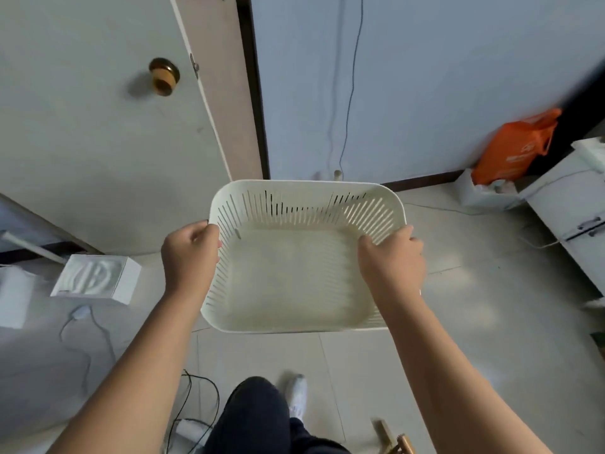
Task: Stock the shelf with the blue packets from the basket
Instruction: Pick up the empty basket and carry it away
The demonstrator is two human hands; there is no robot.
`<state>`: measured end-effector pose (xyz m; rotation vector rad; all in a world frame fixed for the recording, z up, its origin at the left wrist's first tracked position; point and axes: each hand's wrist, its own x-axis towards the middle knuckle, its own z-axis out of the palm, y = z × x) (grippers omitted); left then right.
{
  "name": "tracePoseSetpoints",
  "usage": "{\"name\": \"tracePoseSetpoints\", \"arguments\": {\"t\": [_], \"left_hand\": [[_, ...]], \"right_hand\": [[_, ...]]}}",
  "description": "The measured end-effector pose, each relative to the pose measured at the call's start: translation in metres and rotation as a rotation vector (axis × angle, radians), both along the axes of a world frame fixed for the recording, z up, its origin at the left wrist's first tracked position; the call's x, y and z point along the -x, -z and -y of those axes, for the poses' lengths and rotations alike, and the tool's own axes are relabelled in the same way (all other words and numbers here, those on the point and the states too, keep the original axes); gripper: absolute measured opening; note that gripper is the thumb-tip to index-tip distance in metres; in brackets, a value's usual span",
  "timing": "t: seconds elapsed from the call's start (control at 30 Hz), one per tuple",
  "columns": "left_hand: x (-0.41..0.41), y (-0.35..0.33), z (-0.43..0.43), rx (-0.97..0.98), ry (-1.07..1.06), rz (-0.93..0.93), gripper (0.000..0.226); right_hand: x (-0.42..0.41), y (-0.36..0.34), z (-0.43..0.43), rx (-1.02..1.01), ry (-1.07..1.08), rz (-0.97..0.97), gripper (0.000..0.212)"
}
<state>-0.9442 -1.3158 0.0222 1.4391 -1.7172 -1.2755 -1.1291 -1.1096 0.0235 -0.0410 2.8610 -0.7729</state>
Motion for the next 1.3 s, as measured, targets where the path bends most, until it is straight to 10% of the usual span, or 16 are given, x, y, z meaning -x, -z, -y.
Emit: {"name": "tracePoseSetpoints", "arguments": {"t": [0.7, 1.3], "left_hand": [[0.291, 0.164, 0.207, -0.114, -0.083, 0.072, 0.025], [0.399, 0.513, 0.269, -0.236, -0.352, 0.101, 0.023]], "right_hand": [[0.298, 0.141, 0.220, -0.045, -0.021, 0.157, 0.076], [0.424, 0.506, 0.291, -0.031, -0.254, 0.148, 0.082]]}}
